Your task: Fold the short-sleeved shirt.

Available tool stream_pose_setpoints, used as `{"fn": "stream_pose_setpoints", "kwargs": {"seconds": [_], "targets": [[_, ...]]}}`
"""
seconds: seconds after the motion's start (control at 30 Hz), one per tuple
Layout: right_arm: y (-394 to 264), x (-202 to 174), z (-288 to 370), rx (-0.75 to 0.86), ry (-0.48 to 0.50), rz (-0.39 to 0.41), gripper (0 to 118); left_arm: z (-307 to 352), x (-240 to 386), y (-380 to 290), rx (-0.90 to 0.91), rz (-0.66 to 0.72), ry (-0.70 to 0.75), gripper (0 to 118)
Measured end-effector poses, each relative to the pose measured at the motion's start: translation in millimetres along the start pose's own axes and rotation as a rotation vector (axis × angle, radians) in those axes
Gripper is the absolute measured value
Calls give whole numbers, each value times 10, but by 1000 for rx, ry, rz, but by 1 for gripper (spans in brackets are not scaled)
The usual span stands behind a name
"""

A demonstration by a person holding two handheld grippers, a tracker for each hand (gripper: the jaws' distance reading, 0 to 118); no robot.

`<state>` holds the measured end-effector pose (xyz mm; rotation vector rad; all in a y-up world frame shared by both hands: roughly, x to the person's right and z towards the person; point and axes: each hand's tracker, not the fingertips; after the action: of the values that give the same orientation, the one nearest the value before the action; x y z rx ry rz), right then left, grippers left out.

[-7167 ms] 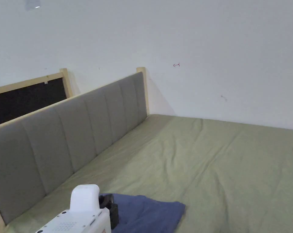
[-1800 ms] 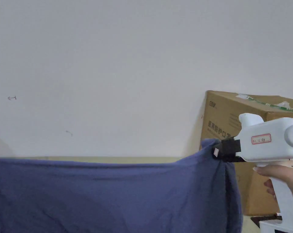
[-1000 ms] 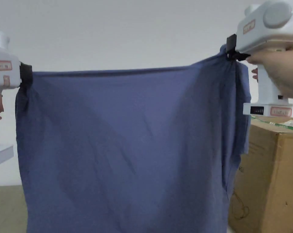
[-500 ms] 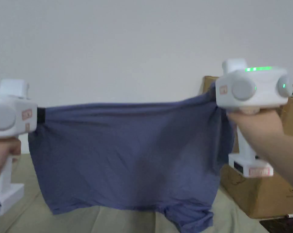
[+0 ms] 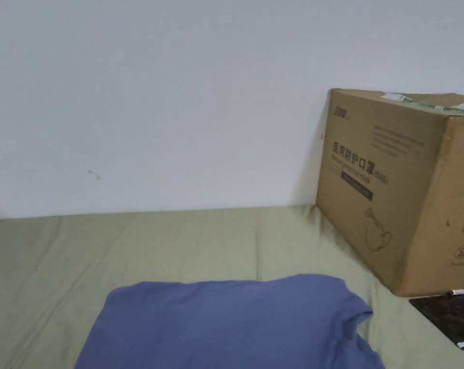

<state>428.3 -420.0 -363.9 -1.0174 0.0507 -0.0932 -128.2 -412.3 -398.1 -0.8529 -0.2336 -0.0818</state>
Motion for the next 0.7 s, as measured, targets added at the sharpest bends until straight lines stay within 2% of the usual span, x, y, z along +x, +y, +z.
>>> {"fn": "stream_pose_setpoints", "kwargs": {"seconds": [0.13,0.3,0.33,0.43,0.47,0.5,0.6,0.63,0.67,0.7], "targets": [[-569,44,471,-44,23,1,2,449,83,-404,-69,-84,-49,1],[-972,50,649,-93,-33,-55,2,696,284,-753,-130,-131,-69,1],[-997,59,645,-111,-63,-74,2,729,305,-784,-140,-127,-68,1],[-1015,105,626,-117,-72,-165,2,796,351,-841,-156,-103,-68,3],[-1007,116,601,-110,-66,-181,3,806,348,-858,-153,-102,-66,7],[-1002,116,572,-115,-59,-189,6,814,347,-871,-148,-106,-55,21],[-1017,119,651,-105,-48,-187,16,864,328,-902,-170,-93,-36,43],[-1023,111,733,-94,-59,-182,49,923,305,-913,-174,-83,-38,88],[-1027,105,824,-80,-95,-175,80,990,298,-921,-171,-59,-49,114],[-1037,111,915,-61,-95,-173,101,1107,294,-960,-127,-39,-61,117]]}}
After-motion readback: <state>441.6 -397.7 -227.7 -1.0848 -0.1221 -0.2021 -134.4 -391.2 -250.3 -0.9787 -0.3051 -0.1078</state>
